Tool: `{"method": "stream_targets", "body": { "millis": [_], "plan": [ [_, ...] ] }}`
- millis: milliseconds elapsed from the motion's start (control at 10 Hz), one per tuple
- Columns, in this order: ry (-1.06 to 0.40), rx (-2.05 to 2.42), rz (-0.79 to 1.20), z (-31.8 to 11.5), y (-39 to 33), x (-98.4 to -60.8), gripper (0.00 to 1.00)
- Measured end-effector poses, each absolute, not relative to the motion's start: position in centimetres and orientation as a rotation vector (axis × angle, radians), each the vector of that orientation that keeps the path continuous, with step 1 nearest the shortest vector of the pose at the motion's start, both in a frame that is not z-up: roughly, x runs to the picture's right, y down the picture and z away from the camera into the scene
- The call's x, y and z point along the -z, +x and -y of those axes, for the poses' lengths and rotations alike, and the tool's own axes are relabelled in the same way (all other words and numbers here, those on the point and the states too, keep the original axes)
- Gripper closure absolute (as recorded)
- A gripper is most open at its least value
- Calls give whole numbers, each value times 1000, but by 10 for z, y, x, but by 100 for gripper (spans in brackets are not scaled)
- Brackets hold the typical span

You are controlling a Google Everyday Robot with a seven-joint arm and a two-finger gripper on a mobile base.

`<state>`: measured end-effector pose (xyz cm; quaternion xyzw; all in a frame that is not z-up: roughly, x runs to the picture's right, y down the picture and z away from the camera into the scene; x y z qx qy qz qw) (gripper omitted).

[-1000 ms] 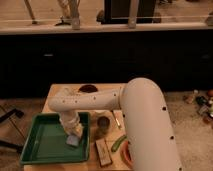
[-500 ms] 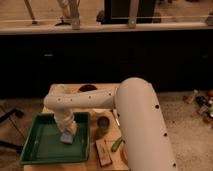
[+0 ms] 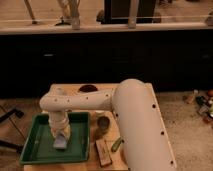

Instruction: Wipe tray with sponge

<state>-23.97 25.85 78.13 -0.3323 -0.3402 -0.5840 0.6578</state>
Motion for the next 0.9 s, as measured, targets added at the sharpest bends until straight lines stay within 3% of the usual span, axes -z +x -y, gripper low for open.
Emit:
{"method": "stream_targets", "body": {
  "millis": [300, 900],
  "plan": [
    [-782, 1326, 806, -272, -235, -768, 99],
    [-823, 1248, 670, -271, -178, -763, 99]
  ]
}}
